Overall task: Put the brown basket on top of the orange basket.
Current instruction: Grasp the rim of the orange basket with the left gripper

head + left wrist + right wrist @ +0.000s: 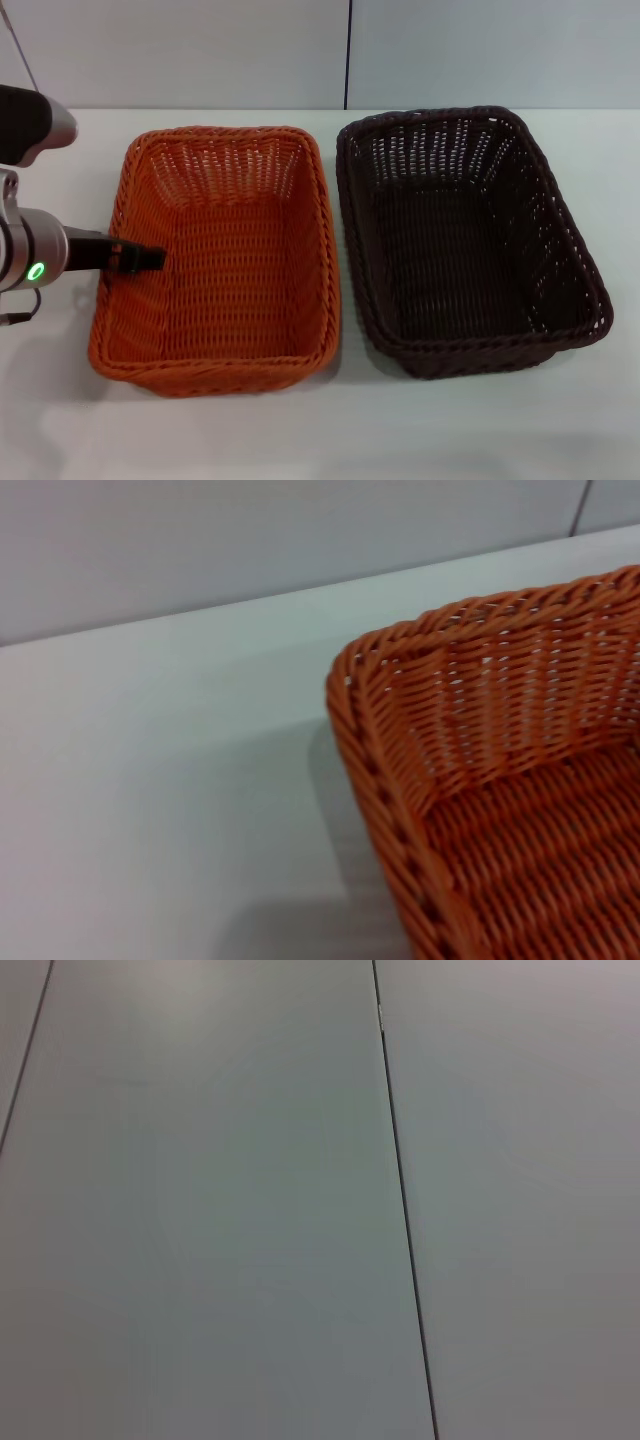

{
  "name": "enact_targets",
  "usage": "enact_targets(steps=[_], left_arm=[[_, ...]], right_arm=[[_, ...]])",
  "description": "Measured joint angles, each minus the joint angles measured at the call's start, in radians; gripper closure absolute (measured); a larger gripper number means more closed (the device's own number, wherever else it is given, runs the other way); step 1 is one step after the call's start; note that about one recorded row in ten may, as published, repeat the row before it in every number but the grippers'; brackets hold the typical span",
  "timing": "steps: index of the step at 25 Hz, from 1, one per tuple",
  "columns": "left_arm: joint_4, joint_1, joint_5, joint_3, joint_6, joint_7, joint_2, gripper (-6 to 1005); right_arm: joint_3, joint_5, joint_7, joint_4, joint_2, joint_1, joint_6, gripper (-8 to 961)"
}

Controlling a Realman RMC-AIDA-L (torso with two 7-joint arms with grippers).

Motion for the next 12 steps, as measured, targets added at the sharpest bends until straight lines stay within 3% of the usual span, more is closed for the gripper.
enact_targets(steps=[12], left_arm=[[0.045, -0.062, 0.008, 0.01, -0.042, 0.012, 0.003, 323]], right_arm=[[0.0, -0.004, -0.001, 0.0, -0.001, 0.0, -0.001, 212]])
